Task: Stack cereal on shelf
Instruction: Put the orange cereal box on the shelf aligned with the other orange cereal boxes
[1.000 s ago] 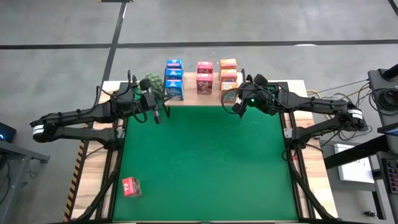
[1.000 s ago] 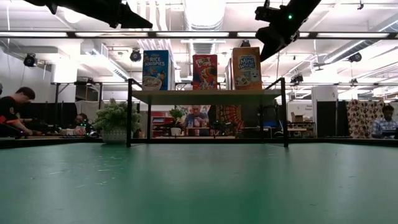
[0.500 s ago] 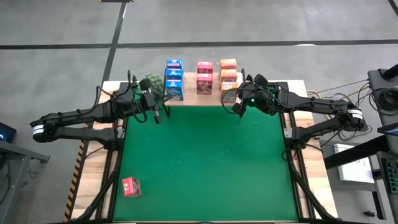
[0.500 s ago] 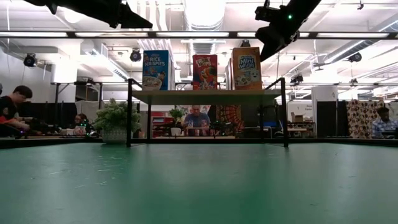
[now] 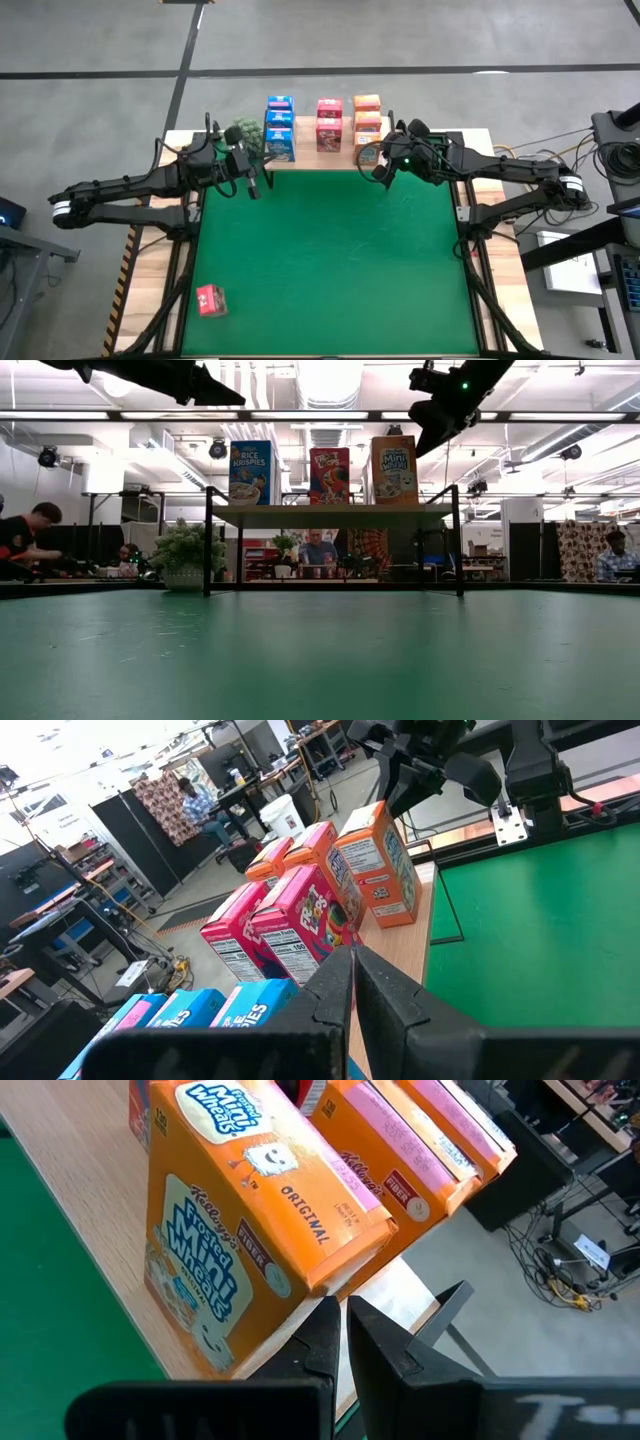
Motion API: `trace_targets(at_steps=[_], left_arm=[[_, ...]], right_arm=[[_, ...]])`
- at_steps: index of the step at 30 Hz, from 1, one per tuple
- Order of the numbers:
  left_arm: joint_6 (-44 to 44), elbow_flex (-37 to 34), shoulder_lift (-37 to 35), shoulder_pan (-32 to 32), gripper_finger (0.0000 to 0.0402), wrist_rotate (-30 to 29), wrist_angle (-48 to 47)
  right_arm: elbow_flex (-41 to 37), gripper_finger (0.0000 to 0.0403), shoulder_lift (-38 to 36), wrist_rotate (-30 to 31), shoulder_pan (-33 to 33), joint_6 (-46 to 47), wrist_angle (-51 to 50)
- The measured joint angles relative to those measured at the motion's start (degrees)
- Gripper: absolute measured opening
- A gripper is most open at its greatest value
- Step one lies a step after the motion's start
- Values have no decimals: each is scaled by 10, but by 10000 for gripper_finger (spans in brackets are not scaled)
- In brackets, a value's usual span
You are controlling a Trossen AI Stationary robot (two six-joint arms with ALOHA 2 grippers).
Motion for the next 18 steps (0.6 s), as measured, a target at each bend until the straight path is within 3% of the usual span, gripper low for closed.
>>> trace_targets(at_steps=[18], left_arm=[[0,0,0,0,0,0,0]], right_arm=[[12,13,-9,6,1,-26,-17]])
